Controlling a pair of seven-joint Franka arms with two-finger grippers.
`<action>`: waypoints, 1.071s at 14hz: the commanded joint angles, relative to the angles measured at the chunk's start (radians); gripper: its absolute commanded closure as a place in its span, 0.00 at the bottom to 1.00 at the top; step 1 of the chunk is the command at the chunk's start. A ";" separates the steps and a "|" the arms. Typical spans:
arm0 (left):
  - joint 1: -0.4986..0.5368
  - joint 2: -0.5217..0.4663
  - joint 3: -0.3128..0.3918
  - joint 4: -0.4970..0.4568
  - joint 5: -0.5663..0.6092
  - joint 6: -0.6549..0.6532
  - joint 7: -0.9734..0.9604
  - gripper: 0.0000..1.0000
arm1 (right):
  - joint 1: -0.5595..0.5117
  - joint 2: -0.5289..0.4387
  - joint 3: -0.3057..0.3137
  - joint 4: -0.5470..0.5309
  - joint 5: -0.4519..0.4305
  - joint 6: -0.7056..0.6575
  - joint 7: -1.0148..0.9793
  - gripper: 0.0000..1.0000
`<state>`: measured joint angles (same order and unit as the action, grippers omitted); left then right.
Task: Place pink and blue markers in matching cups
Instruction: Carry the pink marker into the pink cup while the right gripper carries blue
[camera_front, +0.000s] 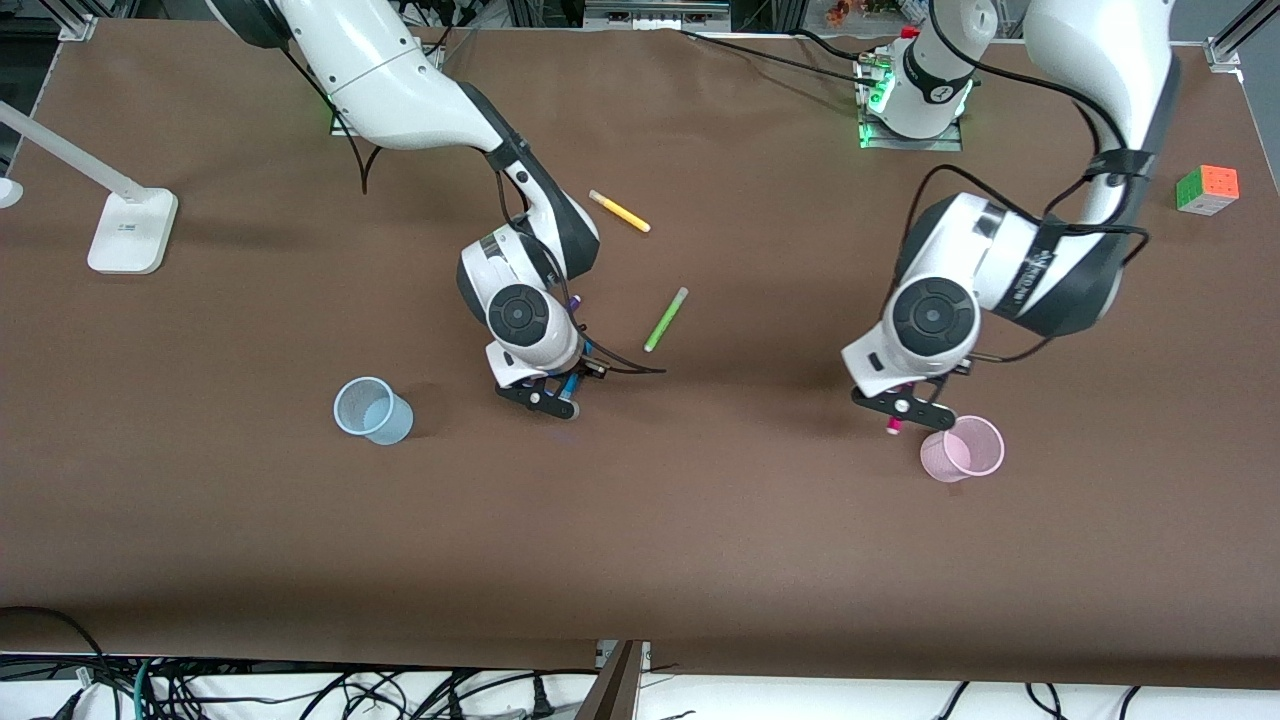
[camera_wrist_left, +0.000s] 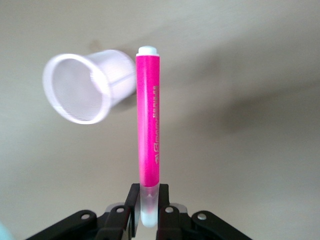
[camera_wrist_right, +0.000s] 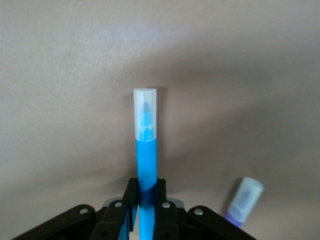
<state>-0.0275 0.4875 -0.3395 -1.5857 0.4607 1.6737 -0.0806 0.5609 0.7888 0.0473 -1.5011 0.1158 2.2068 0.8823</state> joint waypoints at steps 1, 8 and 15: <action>0.006 0.035 0.008 0.062 0.146 -0.127 0.181 1.00 | -0.045 -0.048 0.003 0.056 0.018 -0.129 -0.017 1.00; 0.009 0.121 0.022 0.082 0.548 -0.164 0.583 1.00 | -0.247 -0.055 0.009 0.311 0.127 -0.580 -0.137 1.00; -0.003 0.195 0.022 0.084 0.727 -0.112 0.674 0.56 | -0.528 -0.051 0.011 0.335 0.402 -0.731 -0.321 1.00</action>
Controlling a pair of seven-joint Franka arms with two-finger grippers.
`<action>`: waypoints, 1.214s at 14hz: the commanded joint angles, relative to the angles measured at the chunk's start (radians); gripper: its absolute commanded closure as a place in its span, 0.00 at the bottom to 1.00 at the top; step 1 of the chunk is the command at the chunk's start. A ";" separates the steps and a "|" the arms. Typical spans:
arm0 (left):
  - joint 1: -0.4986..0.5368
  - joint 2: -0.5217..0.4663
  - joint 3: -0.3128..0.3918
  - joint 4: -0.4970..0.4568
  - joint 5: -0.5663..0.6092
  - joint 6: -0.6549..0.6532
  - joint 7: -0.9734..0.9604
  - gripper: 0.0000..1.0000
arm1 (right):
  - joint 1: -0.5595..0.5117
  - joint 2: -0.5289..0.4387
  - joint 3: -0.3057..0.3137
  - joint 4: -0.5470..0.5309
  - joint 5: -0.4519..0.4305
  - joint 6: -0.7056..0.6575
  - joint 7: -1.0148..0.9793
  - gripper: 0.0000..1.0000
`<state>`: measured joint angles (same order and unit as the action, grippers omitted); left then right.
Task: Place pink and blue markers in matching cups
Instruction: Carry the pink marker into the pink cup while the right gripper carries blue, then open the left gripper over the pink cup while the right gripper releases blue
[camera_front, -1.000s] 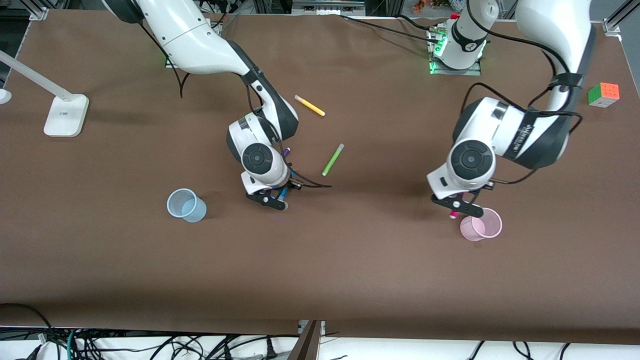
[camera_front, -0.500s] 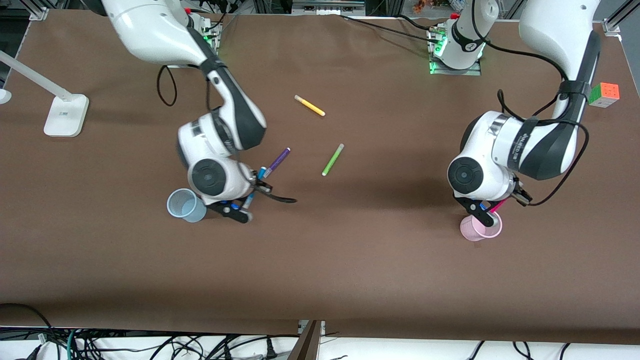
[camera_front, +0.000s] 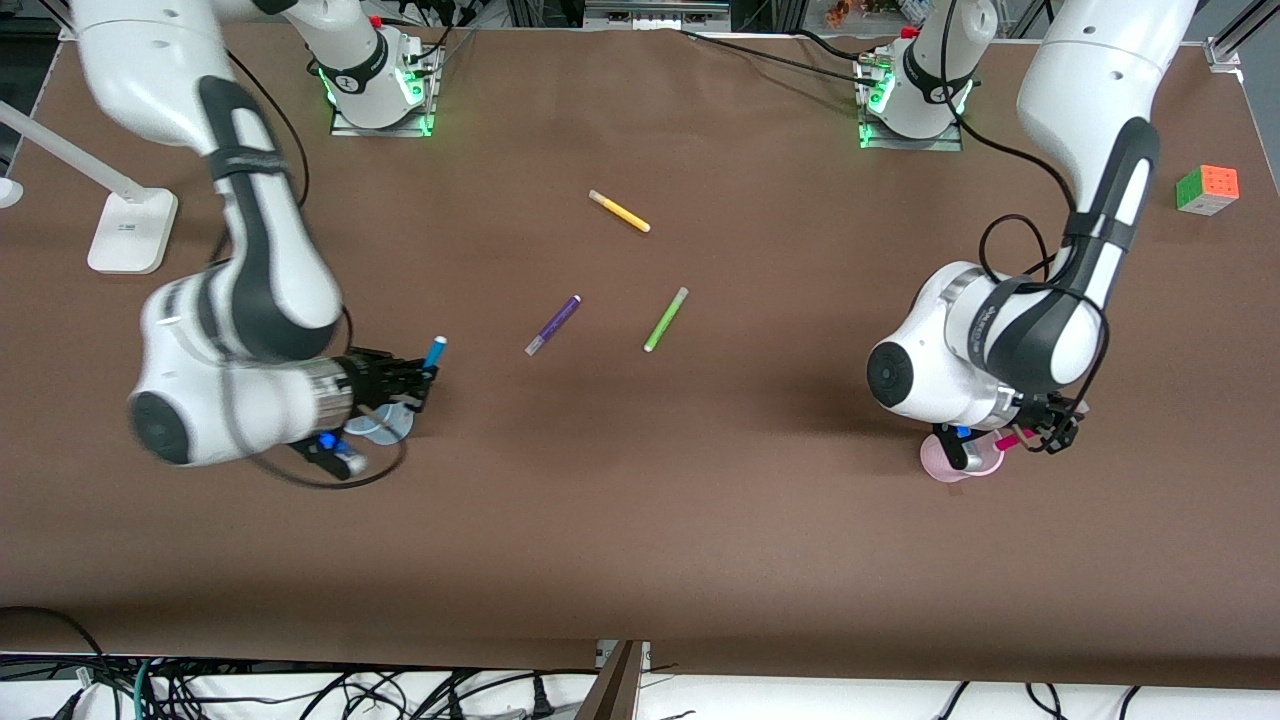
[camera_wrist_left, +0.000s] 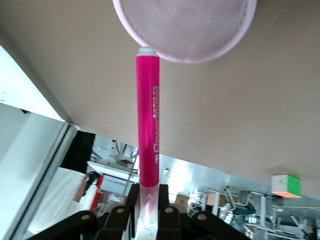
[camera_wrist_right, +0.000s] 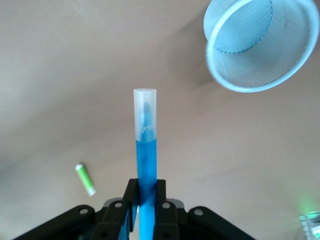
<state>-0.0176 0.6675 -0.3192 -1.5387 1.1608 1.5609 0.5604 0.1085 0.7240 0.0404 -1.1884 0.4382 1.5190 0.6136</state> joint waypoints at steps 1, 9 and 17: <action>-0.015 0.015 0.002 0.037 0.026 0.001 0.020 0.01 | -0.110 0.018 0.018 0.023 0.106 -0.063 -0.084 1.00; -0.013 -0.046 -0.009 0.069 -0.261 -0.021 -0.290 0.00 | -0.253 0.064 0.016 -0.097 0.323 -0.138 -0.215 1.00; 0.033 -0.054 -0.004 0.366 -0.740 -0.119 -0.674 0.00 | -0.315 0.158 0.016 -0.111 0.323 -0.161 -0.326 1.00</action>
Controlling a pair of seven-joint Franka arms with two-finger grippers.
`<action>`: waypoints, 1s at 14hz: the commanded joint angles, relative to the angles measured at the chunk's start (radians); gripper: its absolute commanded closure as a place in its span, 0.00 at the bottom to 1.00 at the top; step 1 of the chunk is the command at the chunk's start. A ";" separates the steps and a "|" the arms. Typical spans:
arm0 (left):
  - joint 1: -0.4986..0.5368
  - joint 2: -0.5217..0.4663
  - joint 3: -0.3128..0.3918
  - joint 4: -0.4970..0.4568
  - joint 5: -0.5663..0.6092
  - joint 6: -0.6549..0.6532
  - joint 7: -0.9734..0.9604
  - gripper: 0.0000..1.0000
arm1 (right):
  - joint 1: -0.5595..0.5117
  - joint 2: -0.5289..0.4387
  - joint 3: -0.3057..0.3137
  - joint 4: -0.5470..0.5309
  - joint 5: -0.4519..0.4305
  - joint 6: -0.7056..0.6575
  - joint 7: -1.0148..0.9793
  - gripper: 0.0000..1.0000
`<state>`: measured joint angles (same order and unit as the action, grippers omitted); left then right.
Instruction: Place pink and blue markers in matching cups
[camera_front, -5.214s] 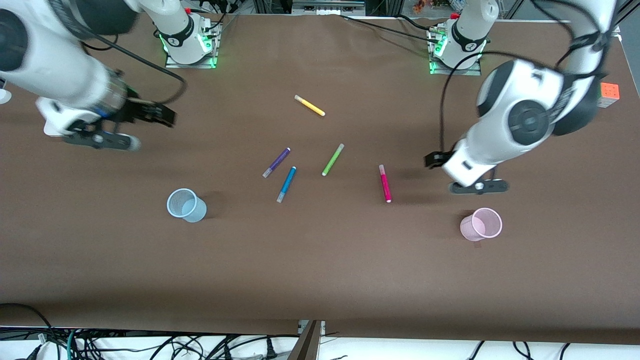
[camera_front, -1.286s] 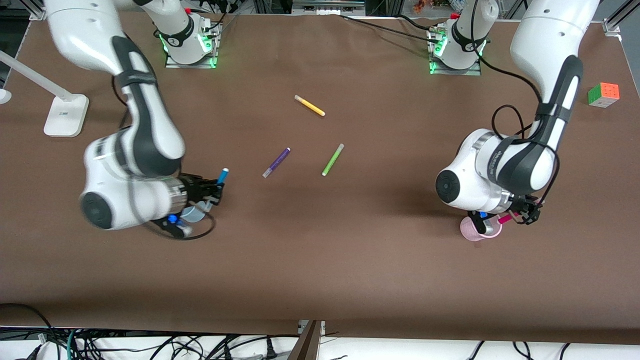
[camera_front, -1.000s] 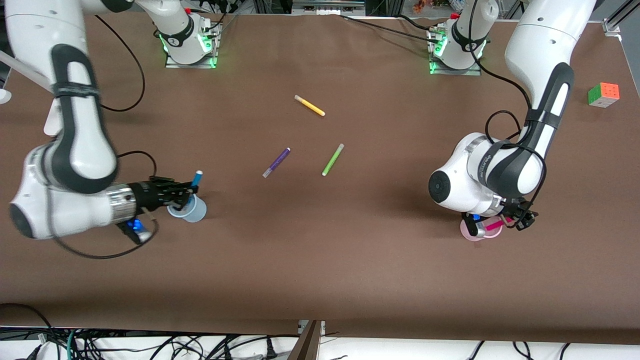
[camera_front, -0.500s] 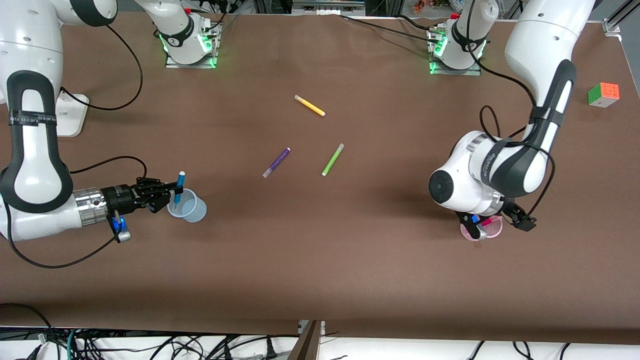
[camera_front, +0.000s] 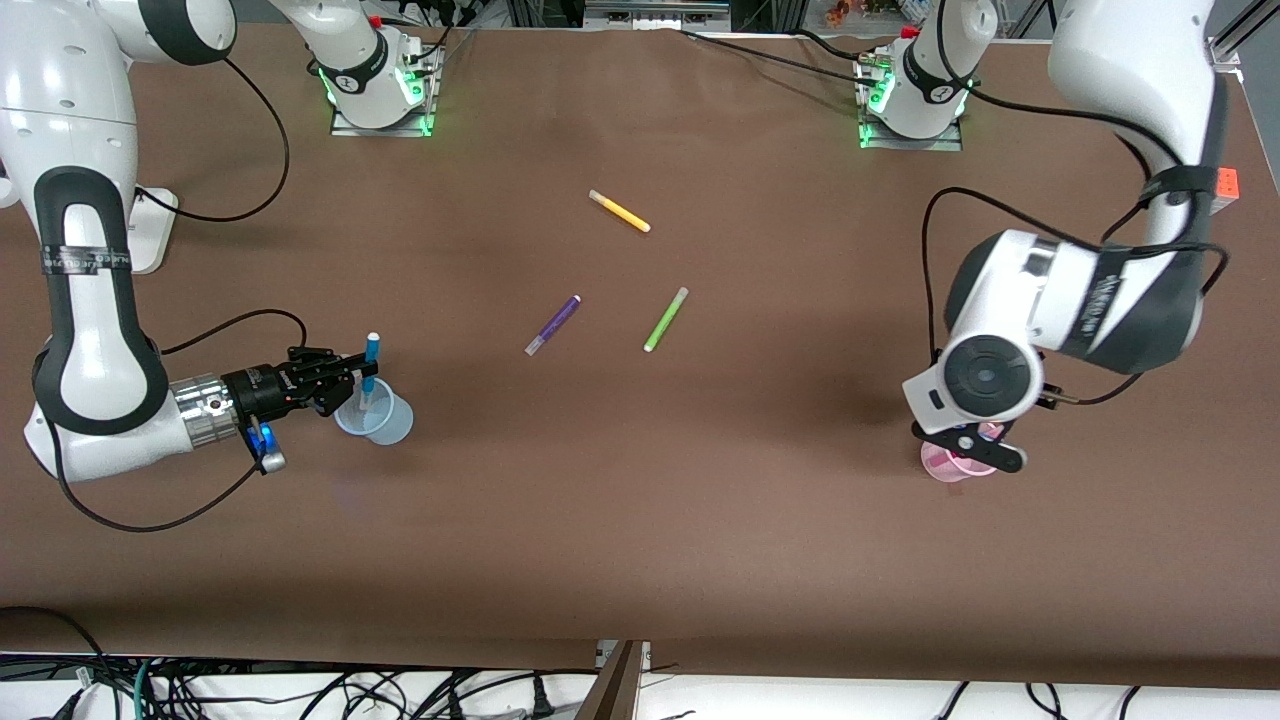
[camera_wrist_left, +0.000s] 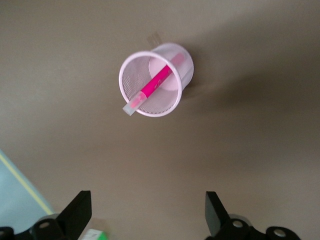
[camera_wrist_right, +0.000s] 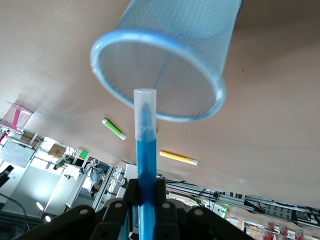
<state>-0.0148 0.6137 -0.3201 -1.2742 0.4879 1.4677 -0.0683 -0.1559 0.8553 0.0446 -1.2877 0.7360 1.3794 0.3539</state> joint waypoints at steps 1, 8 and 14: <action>0.042 -0.011 -0.005 0.155 -0.090 -0.023 -0.045 0.00 | -0.062 0.034 0.012 -0.012 0.026 -0.036 -0.087 1.00; 0.134 -0.136 -0.010 0.248 -0.164 -0.024 -0.041 0.00 | -0.065 0.019 0.012 -0.002 0.052 -0.045 -0.072 0.04; 0.193 -0.173 -0.008 0.231 -0.273 -0.024 -0.033 0.00 | -0.047 -0.201 0.015 0.045 -0.024 -0.092 0.017 0.04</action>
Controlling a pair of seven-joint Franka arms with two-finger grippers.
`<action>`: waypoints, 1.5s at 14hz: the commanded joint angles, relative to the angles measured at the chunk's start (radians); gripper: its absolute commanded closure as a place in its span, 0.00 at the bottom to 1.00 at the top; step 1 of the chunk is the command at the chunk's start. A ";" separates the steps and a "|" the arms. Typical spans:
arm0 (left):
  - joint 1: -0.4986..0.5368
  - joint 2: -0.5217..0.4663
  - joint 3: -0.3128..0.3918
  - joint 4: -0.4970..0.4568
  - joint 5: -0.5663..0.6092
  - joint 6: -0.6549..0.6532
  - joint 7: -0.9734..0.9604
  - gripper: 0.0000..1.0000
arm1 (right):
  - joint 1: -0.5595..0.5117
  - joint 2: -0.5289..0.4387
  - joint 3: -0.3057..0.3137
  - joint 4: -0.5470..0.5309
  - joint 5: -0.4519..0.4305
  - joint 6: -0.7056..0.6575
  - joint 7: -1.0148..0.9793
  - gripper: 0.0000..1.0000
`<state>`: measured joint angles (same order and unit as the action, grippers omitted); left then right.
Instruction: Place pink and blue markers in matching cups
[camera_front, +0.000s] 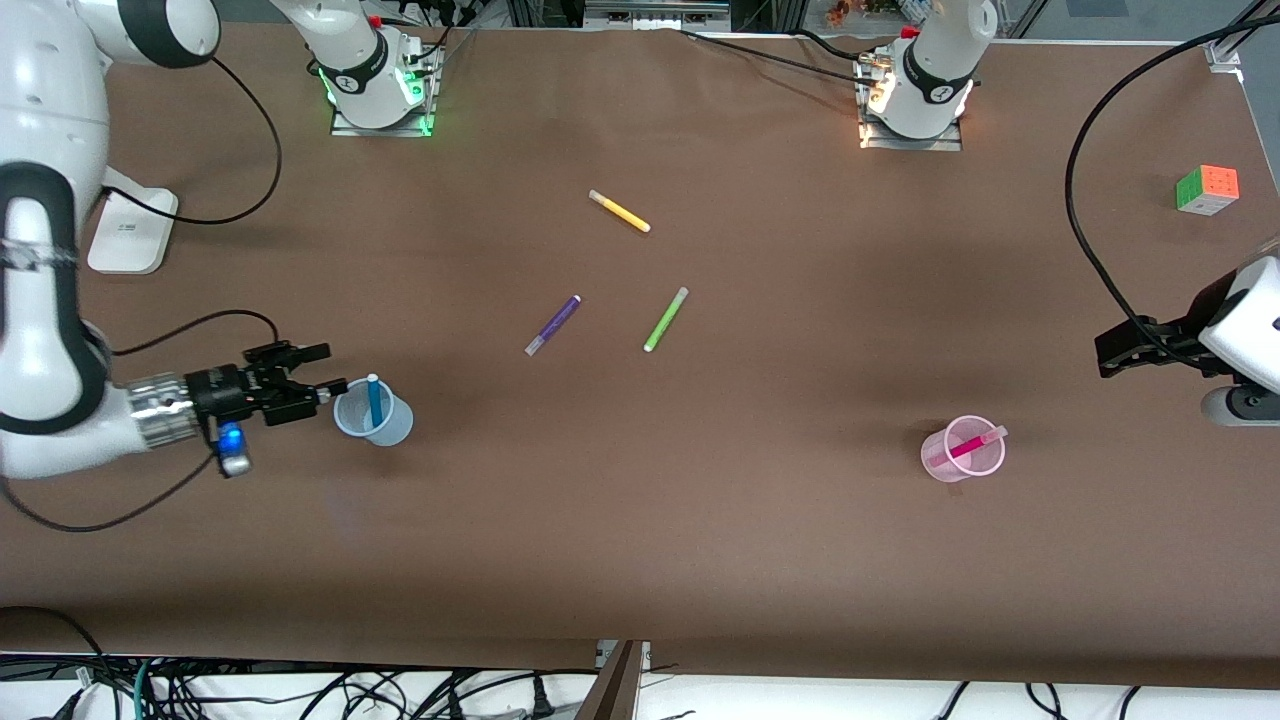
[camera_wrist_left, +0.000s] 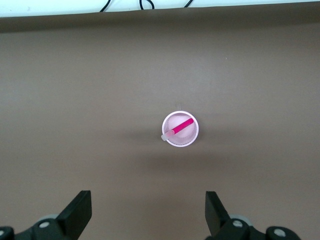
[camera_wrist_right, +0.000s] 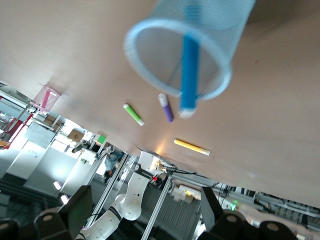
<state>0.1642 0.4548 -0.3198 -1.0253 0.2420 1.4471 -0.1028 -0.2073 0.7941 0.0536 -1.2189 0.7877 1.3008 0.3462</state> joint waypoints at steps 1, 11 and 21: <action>0.012 -0.015 -0.009 -0.018 -0.026 -0.004 0.002 0.00 | 0.026 -0.200 0.006 -0.025 -0.147 -0.020 0.023 0.04; -0.179 -0.481 0.291 -0.697 -0.221 0.329 0.000 0.00 | 0.166 -0.596 0.061 -0.051 -0.787 -0.185 -0.193 0.01; -0.183 -0.461 0.278 -0.665 -0.217 0.257 -0.009 0.00 | 0.166 -0.612 0.091 -0.094 -0.812 -0.192 -0.193 0.01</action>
<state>-0.0118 -0.0020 -0.0443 -1.6919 0.0311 1.7138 -0.1084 -0.0364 0.2040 0.1395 -1.2938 -0.0123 1.1128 0.1763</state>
